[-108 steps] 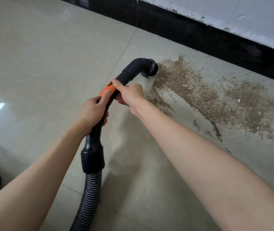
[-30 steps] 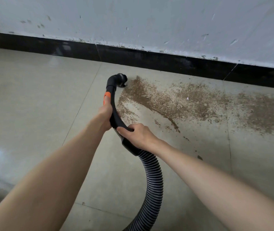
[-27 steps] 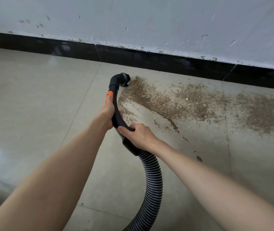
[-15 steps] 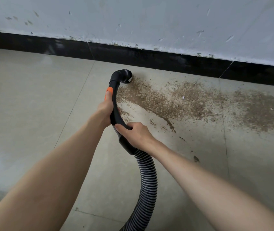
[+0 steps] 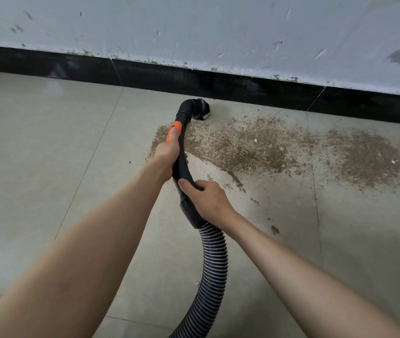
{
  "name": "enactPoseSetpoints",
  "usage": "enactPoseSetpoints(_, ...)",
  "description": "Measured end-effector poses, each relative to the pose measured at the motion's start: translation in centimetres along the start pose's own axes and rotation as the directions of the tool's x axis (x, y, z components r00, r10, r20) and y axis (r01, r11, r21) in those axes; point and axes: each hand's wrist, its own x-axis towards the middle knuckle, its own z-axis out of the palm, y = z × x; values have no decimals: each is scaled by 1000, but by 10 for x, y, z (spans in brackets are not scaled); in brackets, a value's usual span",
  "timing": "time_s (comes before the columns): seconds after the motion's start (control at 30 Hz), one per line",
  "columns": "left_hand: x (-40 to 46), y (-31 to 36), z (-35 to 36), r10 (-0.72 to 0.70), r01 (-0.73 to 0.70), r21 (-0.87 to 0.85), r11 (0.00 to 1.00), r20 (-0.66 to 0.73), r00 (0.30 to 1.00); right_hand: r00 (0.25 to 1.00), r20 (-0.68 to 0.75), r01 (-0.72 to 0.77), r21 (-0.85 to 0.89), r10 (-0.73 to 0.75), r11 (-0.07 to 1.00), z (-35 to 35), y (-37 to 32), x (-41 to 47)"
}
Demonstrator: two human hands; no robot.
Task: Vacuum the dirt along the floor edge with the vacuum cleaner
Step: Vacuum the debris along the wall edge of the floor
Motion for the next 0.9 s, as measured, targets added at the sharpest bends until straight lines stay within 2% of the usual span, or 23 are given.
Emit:
enactPoseSetpoints(0.27, 0, 3, 27, 24, -25, 26, 999, 19, 1000, 999, -43, -14, 41, 15, 999, -19, 5, -4)
enactPoseSetpoints(0.5, 23, 16, 15, 11, -23, -138, 990, -81, 997, 998, 46, 53, -141, -47, 989, -30, -21, 25)
enactPoseSetpoints(0.6, 26, 11, 18, 3, -17, -150, 989, -91, 996, 997, 55, 56, -205, -45, 977, -35, -16, 30)
enactPoseSetpoints(0.9, 16, -1, 80, -6, 7, -64, 998, 19, 1000, 998, -60, -24, -200, 13, 979, -73, 20, 15)
